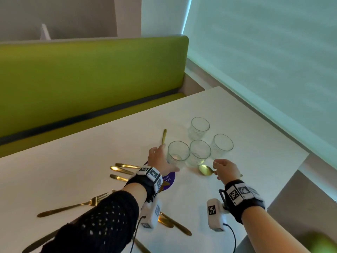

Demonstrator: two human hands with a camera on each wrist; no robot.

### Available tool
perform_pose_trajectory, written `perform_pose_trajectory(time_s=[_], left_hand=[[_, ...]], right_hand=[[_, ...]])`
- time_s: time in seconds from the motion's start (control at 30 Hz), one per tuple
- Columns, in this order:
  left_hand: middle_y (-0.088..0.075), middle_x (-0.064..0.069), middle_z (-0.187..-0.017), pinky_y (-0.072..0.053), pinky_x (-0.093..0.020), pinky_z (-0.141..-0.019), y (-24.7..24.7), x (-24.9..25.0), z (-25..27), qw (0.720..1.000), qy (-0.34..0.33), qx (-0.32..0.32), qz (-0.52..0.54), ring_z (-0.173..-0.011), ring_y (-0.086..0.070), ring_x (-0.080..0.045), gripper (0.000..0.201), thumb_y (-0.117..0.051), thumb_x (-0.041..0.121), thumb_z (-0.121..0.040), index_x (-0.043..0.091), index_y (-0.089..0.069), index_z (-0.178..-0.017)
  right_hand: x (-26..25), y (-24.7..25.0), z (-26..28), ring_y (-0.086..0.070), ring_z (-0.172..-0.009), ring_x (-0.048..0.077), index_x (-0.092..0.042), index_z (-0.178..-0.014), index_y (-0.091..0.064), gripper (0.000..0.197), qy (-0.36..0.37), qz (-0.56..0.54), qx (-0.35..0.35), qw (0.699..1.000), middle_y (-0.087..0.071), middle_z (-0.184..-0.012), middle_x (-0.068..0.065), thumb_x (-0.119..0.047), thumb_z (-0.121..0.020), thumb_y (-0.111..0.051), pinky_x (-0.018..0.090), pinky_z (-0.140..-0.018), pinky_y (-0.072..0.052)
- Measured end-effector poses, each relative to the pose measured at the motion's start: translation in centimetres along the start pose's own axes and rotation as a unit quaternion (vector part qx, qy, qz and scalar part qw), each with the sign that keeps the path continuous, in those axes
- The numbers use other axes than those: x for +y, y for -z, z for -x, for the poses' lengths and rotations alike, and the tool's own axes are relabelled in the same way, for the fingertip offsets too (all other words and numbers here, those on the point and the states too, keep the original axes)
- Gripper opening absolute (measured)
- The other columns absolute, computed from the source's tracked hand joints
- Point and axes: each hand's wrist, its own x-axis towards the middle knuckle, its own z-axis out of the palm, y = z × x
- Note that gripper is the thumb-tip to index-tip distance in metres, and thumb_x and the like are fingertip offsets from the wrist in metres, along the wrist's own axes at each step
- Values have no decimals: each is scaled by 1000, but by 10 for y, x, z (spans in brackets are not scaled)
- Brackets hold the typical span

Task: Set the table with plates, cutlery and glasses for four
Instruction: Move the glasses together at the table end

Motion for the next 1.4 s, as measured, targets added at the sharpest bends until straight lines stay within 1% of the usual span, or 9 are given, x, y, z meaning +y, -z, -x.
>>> perform_pose_trajectory(time_s=[0.1, 0.23, 0.47, 0.6, 0.73, 0.93, 1.03, 1.27, 1.4], left_hand=[[-38, -10, -143, -28, -36, -114, -11, 3, -7, 1000, -7, 12, 9, -138, -26, -27, 106, -85, 46, -56, 19, -31, -143], [-50, -6, -129, -31, -33, -107, -19, 4, -12, 999, -5, 44, 12, -127, -37, -25, 92, -84, 50, -54, 24, -42, -133], [-46, -7, -120, -31, -32, -105, -8, 9, -9, 999, 10, 44, 19, -123, -36, -25, 80, -81, 49, -61, 23, -45, -127], [-39, 11, -98, -34, -33, -107, 5, 8, -3, 994, 10, 84, 63, -125, -36, -23, 77, -83, 44, -60, 25, -48, -125], [-43, -7, -125, -37, -34, -105, 21, -3, 0, 990, 29, 109, 82, -124, -38, -26, 84, -83, 47, -57, 26, -44, -129], [-43, -5, -129, -40, -29, -94, 46, -32, 17, 983, 36, 137, 115, -123, -42, -23, 91, -81, 55, -50, 28, -46, -129], [-40, -6, -130, -39, -32, -96, 60, -48, 36, 980, 40, 140, 138, -124, -39, -23, 87, -82, 52, -53, 29, -44, -128], [-45, -3, -129, -34, -31, -97, 103, -104, 110, 975, 26, 144, 169, -124, -36, -22, 94, -75, 58, -42, 31, -45, -126], [-50, -3, -128, -36, -34, -101, 135, -160, 171, 968, 45, 174, 175, -122, -40, -22, 102, -68, 67, -34, 29, -46, -126]], right_hand=[[2, 0, -6, -61, -107, 25, -14, -117, -62, 31, 3, 41, 10, 999, -68, -111, 6, -21, -88, -60, 31, -92, -44], [5, -5, -11, -58, -109, 21, -15, -129, -52, 50, 41, 46, -7, 998, -62, -121, 5, -19, -82, -69, 23, -86, -38], [5, -39, -19, -48, -119, 24, -15, -136, -39, 86, 88, 61, -24, 994, -53, -126, 8, -29, -64, -84, 32, -98, -39], [3, -53, -30, -43, -128, 25, -17, -140, -34, 102, 91, 47, 12, 995, -50, -135, 4, -41, -56, -87, 39, -108, -35], [3, -62, -36, -47, -121, 22, -24, -132, -41, 89, 86, 48, 41, 994, -59, -122, 0, -43, -56, -85, 40, -106, -35], [-4, -62, -30, -47, -116, 23, -22, -123, -48, 76, 112, 42, 56, 991, -61, -112, 0, -37, -59, -84, 39, -102, -38], [-19, -60, -10, -47, -116, 23, -19, -124, -48, 75, 144, 33, 62, 987, -62, -112, 0, -34, -60, -84, 39, -101, -37], [-57, -79, 87, -45, -105, 16, -23, -125, -46, 77, 199, 7, 6, 980, -55, -119, 3, -35, -59, -84, 30, -88, -38], [-69, -115, 173, -49, -116, 22, -19, -128, -45, 78, 222, 11, -56, 973, -54, -124, 5, -31, -61, -84, 29, -94, -40]])
